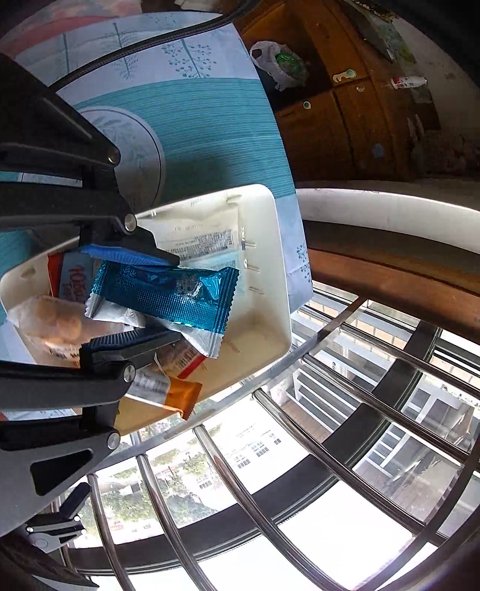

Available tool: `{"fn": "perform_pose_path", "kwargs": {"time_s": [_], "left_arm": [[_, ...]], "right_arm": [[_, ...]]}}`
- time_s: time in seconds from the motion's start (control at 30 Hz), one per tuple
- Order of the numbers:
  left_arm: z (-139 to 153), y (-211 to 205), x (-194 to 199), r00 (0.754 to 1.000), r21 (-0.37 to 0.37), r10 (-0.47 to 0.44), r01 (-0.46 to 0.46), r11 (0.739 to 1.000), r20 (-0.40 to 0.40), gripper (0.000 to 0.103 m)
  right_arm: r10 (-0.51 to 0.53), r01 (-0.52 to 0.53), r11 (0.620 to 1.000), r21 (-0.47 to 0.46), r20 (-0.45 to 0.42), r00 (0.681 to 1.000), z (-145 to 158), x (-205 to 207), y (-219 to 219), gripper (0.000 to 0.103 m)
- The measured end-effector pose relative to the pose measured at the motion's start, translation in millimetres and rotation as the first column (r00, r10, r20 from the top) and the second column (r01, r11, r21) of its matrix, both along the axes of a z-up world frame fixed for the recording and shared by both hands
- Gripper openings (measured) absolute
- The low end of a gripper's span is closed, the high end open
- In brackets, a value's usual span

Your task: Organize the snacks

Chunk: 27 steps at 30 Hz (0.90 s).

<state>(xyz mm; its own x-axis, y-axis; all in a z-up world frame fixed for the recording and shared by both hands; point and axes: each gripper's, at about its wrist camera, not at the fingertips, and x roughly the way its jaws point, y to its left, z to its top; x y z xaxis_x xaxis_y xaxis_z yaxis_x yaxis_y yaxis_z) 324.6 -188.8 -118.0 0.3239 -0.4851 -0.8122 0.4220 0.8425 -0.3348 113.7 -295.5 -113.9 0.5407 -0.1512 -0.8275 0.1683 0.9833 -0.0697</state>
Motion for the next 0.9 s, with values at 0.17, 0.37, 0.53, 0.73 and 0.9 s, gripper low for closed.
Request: {"fn": "perform_pose_path", "kwargs": {"time_s": [0.17, 0.37, 0.53, 0.73, 0.9], "left_arm": [[10.0, -12.2, -11.0, 1.0, -0.071, -0.001, -0.001, 0.997, -0.02, 0.052], [28.1, 4.5, -31.8, 1.0, -0.074, 0.03, -0.03, 0.997, 0.005, 0.067], [37.4, 52.1, -58.8, 0.993, -0.067, 0.12, -0.121, 0.99, -0.012, 0.068], [46.0, 130.8, -111.8, 0.963, -0.071, 0.267, -0.268, 0.961, -0.025, 0.078], [57.7, 187.6, -164.1, 0.946, -0.058, 0.325, -0.325, 0.944, -0.012, 0.078]], "right_arm": [[0.045, -0.045, 0.999, 0.002, -0.003, 0.999, 6.1, 2.2, -7.5, 0.098], [0.059, -0.059, 0.998, 0.0, 0.027, 0.998, 18.5, 3.7, -8.0, 0.098], [0.076, -0.076, 0.997, -0.002, 0.049, 0.996, 25.8, 1.6, 3.9, 0.098], [0.087, -0.088, 0.996, 0.002, 0.069, 0.994, 37.6, -9.2, 28.7, 0.098], [0.079, -0.083, 0.996, 0.039, 0.086, 0.993, 48.5, -28.1, 56.0, 0.098]]}}
